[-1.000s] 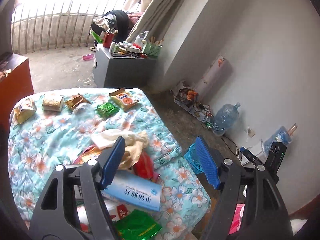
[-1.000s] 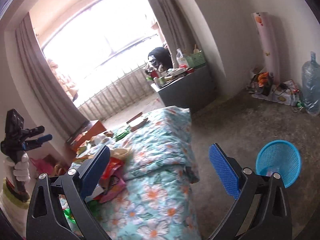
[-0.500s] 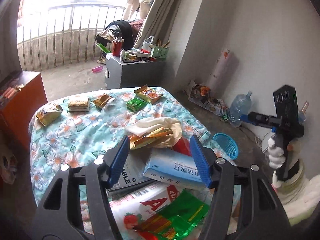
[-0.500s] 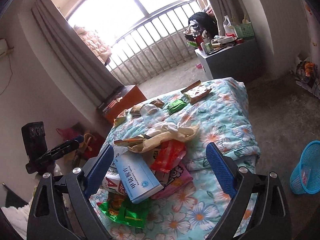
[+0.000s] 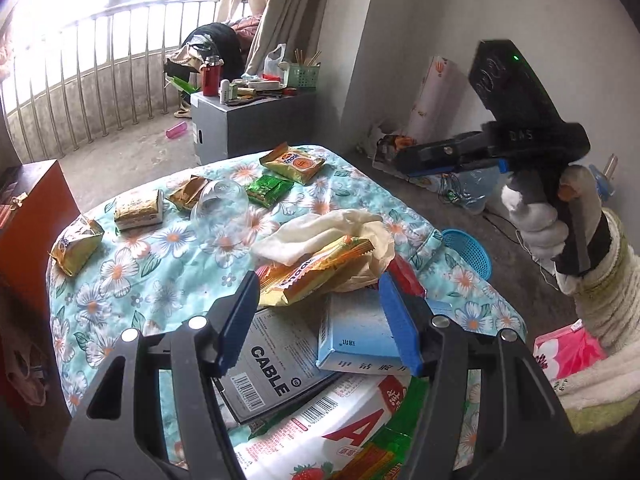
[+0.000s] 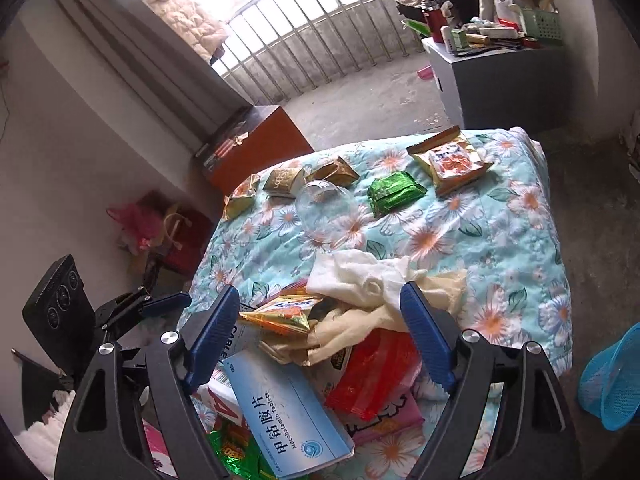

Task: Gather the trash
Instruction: 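Grasp the clear plastic bowl with the right tool while the left grasps the Enaak snack packet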

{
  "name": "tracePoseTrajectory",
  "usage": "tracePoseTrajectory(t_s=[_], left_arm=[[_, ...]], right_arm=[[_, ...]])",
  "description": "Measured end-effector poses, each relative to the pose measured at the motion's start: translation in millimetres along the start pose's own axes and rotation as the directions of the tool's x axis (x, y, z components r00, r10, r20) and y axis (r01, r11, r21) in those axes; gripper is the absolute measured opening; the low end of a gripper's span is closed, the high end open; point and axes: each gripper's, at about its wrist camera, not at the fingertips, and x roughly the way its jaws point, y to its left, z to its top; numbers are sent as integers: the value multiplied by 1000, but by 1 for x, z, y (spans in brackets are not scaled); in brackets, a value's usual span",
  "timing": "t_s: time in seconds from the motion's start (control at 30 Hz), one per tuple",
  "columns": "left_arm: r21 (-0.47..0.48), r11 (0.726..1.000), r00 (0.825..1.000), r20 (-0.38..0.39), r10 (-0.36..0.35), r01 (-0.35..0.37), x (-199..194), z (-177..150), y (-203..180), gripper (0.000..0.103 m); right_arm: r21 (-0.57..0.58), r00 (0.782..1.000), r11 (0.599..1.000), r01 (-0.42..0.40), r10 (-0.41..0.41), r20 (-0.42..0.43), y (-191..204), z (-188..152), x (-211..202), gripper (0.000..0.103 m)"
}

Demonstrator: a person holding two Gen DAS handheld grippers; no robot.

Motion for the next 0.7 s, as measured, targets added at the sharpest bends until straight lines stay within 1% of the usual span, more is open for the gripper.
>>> tracePoseTrajectory(t_s=[0.07, 0.17, 0.27, 0.33, 0.43, 0.57, 0.7], left_arm=[[13, 1000, 1000, -10, 5, -4, 5, 0, -1, 58], [19, 1000, 999, -36, 11, -10, 16, -1, 2, 56], [31, 999, 998, -55, 26, -24, 25, 0, 4, 48], [27, 1000, 998, -62, 17, -16, 29, 1, 7, 42], [19, 1000, 998, -70, -1, 3, 35, 3, 11, 38], [-1, 999, 996, -80, -43, 43, 42, 4, 16, 36], [-17, 997, 994, -82, -76, 74, 46, 5, 19, 24]], right_arm=[[-68, 998, 997, 30, -33, -48, 14, 20, 24, 81], [-162, 989, 986, 50, -71, -128, 30, 49, 65, 81], [-209, 975, 974, 82, -122, -187, 38, 71, 103, 81], [-238, 965, 967, 91, -144, -219, 40, 81, 124, 81], [-249, 951, 964, 95, -162, -264, 39, 92, 152, 81], [-248, 935, 962, 115, -189, -300, 33, 97, 182, 81], [-248, 927, 959, 134, -210, -312, 27, 98, 201, 81]])
